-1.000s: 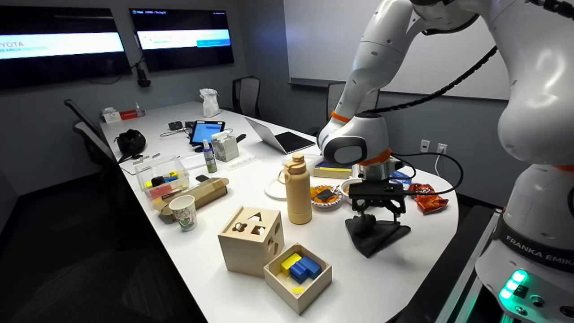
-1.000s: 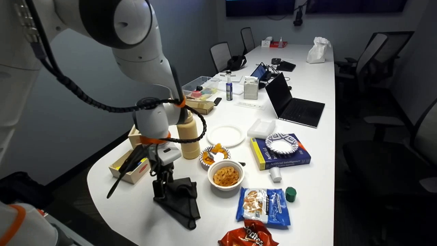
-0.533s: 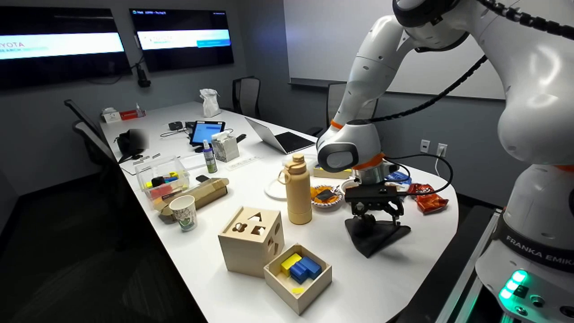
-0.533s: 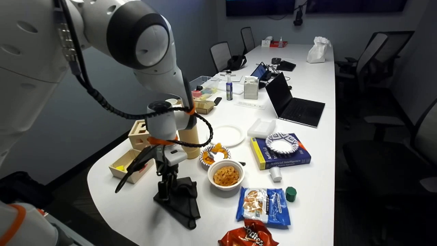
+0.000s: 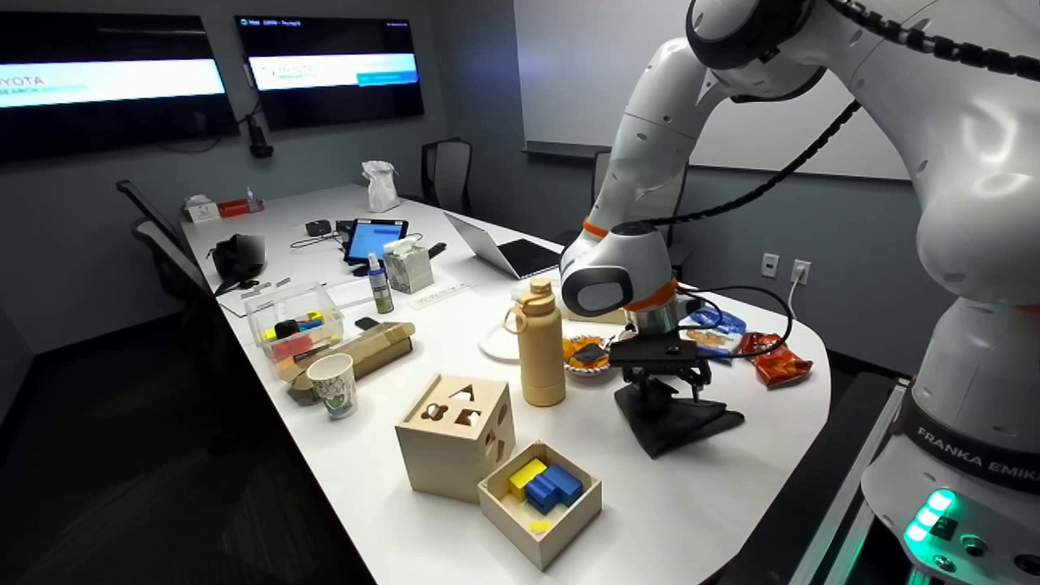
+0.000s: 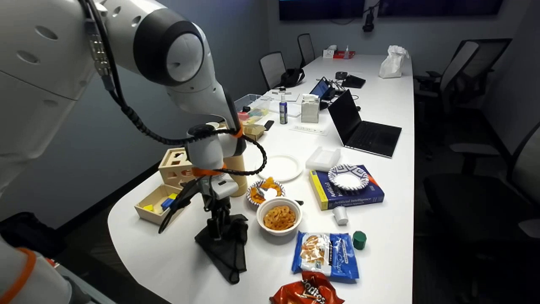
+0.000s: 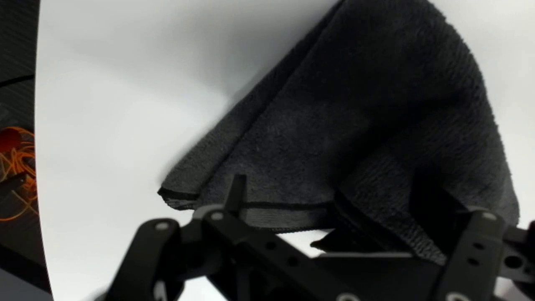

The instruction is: Unfold the dark grey towel.

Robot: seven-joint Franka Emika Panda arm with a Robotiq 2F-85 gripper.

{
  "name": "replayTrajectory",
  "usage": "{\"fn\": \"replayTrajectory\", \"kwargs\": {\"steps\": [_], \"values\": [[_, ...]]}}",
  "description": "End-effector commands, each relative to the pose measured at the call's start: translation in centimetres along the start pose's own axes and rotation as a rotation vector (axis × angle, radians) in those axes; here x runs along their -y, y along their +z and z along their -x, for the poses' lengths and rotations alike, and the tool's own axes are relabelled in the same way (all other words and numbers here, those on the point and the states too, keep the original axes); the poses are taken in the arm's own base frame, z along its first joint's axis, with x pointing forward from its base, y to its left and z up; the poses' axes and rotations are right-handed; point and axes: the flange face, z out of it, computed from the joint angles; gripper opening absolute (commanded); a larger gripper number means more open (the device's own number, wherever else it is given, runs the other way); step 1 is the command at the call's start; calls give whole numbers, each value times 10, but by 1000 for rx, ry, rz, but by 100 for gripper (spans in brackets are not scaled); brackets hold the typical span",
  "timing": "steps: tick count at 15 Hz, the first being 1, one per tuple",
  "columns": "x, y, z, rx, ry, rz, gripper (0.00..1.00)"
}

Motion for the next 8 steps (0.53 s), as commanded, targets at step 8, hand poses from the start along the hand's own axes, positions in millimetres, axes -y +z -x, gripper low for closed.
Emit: {"fn": "replayTrajectory", "kwargs": {"steps": [8], "values": [[36,15,-11,-142,-12,-137,100]]}}
